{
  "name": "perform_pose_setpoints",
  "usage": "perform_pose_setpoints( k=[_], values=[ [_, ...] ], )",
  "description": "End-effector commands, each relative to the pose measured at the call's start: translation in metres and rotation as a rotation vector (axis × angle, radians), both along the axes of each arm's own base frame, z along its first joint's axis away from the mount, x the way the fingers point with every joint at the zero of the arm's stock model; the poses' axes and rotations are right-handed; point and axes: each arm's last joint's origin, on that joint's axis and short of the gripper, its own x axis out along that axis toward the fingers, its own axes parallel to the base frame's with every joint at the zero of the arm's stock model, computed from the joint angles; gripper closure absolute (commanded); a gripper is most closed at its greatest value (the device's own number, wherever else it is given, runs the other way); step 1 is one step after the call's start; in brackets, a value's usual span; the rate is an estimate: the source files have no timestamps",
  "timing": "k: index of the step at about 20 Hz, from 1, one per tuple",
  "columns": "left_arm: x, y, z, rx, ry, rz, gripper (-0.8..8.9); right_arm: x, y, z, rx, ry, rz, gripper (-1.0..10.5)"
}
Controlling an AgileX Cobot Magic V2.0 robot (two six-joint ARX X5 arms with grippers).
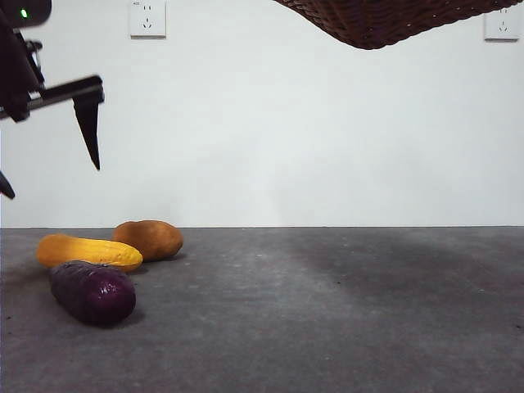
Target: Help me put the vegetables on the table into the basket
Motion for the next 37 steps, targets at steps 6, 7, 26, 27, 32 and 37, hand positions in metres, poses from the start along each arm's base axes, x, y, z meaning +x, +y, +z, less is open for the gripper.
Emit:
perform_pose_setpoints(
  k=[6, 7, 26, 27, 32, 37],
  values=[
    [0.029, 0.012, -0.047, -0.033, 0.122, 0.136, 1.54, -0.005, -0.001, 0.002, -0.014, -0.016, 0.021, 9.6],
    [0.032, 0.012, -0.051, -0.034, 0.118, 0.138, 1.54, -0.005, -0.001, 0.002, -0.019, -0.019, 0.025, 9.6],
    [0.053, 0.011, -0.082, -0.082, 0.12, 0.248, 1.59, -0.005, -0.001, 0.002, -0.032, -0.03, 0.07, 9.6],
    [0.053, 0.012, -0.083, -0.068, 0.119, 0.263, 1.83, -0.005, -0.001, 0.002, -0.032, -0.029, 0.07, 9.6],
    [0.055, 0.012, -0.083, -0.058, 0.103, 0.27, 4.38, -0.005, -0.001, 0.002, -0.035, -0.031, 0.073, 9.6],
    [0.057, 0.01, -0.082, -0.073, 0.085, 0.259, 6.38, -0.005, -0.001, 0.002, -0.037, -0.032, 0.075, 9.6]
  ],
)
